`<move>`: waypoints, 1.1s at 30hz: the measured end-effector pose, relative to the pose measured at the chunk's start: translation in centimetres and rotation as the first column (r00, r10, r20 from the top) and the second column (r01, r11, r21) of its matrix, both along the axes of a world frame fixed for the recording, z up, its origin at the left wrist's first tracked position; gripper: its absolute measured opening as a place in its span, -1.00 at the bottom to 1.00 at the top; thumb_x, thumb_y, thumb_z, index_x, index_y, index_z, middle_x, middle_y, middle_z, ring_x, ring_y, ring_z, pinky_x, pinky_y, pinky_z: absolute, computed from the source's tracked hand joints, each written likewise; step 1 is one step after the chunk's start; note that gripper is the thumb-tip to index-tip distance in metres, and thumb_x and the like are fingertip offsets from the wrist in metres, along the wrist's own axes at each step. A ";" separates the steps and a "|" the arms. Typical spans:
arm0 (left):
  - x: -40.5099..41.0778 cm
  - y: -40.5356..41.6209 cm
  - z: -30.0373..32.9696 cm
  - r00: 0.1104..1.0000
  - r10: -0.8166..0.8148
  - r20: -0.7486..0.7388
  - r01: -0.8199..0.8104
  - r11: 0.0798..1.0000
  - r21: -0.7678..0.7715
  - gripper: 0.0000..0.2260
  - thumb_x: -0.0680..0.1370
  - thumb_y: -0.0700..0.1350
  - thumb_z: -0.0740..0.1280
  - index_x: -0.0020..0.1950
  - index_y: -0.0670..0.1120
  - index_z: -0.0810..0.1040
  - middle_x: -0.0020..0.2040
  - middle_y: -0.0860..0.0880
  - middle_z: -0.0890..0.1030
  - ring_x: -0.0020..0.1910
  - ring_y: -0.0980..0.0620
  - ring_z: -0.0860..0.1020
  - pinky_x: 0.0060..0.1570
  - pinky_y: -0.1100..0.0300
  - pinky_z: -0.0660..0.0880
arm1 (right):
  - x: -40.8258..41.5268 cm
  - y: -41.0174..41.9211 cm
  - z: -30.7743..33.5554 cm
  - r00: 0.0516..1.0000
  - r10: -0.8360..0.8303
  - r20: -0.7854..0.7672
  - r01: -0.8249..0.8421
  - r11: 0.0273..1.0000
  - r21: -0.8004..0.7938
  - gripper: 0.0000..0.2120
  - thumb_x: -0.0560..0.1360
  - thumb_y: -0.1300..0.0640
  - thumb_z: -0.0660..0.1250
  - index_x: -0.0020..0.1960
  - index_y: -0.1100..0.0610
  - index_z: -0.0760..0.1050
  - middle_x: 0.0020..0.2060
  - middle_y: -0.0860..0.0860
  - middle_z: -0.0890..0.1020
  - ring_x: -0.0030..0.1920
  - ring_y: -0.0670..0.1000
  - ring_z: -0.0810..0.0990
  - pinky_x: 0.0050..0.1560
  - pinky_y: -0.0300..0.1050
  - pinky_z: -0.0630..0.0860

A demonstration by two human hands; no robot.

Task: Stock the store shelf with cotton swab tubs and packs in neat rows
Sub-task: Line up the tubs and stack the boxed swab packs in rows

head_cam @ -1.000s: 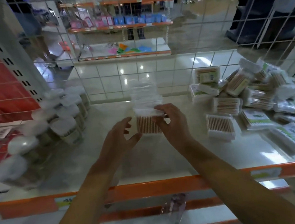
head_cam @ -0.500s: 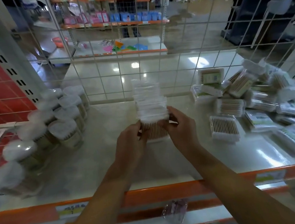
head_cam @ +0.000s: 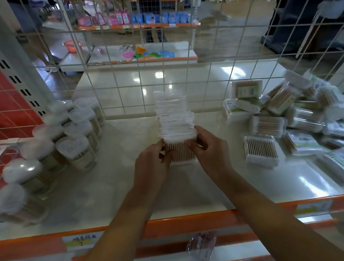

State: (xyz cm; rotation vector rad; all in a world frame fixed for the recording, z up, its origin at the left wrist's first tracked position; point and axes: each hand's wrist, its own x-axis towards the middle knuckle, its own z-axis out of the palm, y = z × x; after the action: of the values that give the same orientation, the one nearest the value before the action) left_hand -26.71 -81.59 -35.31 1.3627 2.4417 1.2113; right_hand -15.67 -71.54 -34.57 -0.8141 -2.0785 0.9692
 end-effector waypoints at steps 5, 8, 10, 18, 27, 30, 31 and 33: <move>0.2 -0.3 1.6 0.995 0.091 -0.039 -0.088 0.994 0.068 -0.51 0.51 0.02 0.34 0.38 -0.15 0.38 0.23 -0.12 0.52 0.16 -0.04 0.51 0.12 0.15 0.42 | 0.4 0.1 0.9 0.989 0.004 0.148 -0.022 0.992 0.122 -0.53 0.51 0.06 0.31 0.39 0.09 0.32 0.23 -0.01 0.54 0.20 -0.05 0.51 0.16 -0.21 0.44; 0.5 -0.3 3.2 0.984 0.087 -0.158 -0.078 0.995 0.064 -0.50 0.54 -0.01 0.31 0.42 -0.15 0.31 0.30 -0.13 0.46 0.26 -0.09 0.44 0.12 0.21 0.28 | 1.1 0.3 1.9 0.975 0.011 0.223 -0.043 0.989 0.140 -0.48 0.54 0.08 0.27 0.44 0.13 0.23 0.32 0.03 0.44 0.29 -0.01 0.41 0.19 -0.31 0.26; 0.8 -0.1 4.0 0.967 0.058 -0.248 -0.049 0.998 0.040 -0.52 0.56 0.00 0.27 0.42 -0.16 0.31 0.31 -0.14 0.46 0.27 -0.12 0.42 0.14 0.15 0.32 | 1.6 0.4 2.5 0.971 0.007 0.240 -0.054 0.981 0.188 -0.52 0.54 0.09 0.26 0.42 0.14 0.27 0.31 0.03 0.44 0.29 0.00 0.40 0.26 -0.26 0.26; 4.9 2.7 4.6 0.900 -0.141 -0.412 0.141 0.990 -0.030 -0.49 0.52 0.09 0.13 0.31 -0.23 0.44 0.19 -0.17 0.55 0.17 -0.15 0.51 0.07 0.16 0.34 | 5.2 2.6 2.7 0.951 -0.035 0.307 -0.046 0.967 0.252 -0.58 0.54 0.09 0.25 0.38 0.12 0.35 0.32 0.01 0.44 0.34 -0.02 0.36 0.32 -0.24 0.20; 10.3 8.5 4.4 0.852 -0.266 -0.450 0.241 0.964 -0.114 -0.53 0.50 0.06 0.14 0.21 -0.25 0.52 0.08 -0.17 0.61 0.04 -0.14 0.58 -0.03 0.06 0.53 | 11.5 8.0 2.9 0.929 -0.113 0.352 0.028 0.971 0.237 -0.56 0.54 0.11 0.26 0.40 0.13 0.32 0.32 0.04 0.44 0.31 0.04 0.40 0.27 -0.18 0.24; 11.9 10.2 4.0 0.854 -0.284 -0.435 0.255 0.959 -0.125 -0.55 0.49 0.06 0.14 0.15 -0.24 0.54 0.03 -0.15 0.62 0.00 -0.13 0.59 -0.07 0.08 0.54 | 13.3 9.7 2.6 0.923 -0.134 0.362 0.042 0.967 0.251 -0.55 0.53 0.11 0.27 0.40 0.16 0.32 0.30 0.09 0.47 0.29 0.09 0.43 0.25 -0.09 0.30; 12.3 10.6 3.9 0.857 -0.292 -0.424 0.262 0.957 -0.129 -0.56 0.48 0.05 0.14 0.12 -0.24 0.55 0.01 -0.14 0.62 -0.02 -0.12 0.59 -0.10 0.09 0.54 | 13.8 10.2 2.5 0.921 -0.138 0.364 0.043 0.966 0.257 -0.55 0.53 0.11 0.27 0.39 0.17 0.33 0.29 0.10 0.48 0.27 0.10 0.44 0.24 -0.08 0.31; 12.9 11.4 3.3 0.859 -0.288 -0.424 0.253 0.958 -0.138 -0.60 0.45 0.04 0.15 0.06 -0.22 0.56 -0.03 -0.13 0.63 -0.06 -0.11 0.60 -0.15 0.12 0.54 | 14.6 11.0 2.3 0.906 -0.146 0.397 0.043 0.966 0.256 -0.57 0.54 0.09 0.26 0.37 0.18 0.35 0.29 0.10 0.47 0.28 0.10 0.43 0.25 -0.10 0.29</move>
State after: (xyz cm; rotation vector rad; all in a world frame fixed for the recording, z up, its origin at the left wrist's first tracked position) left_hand -13.80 -70.18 -32.00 2.0633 2.4032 0.7987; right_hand -1.10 -60.51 -32.31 -1.0482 -2.4284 0.5004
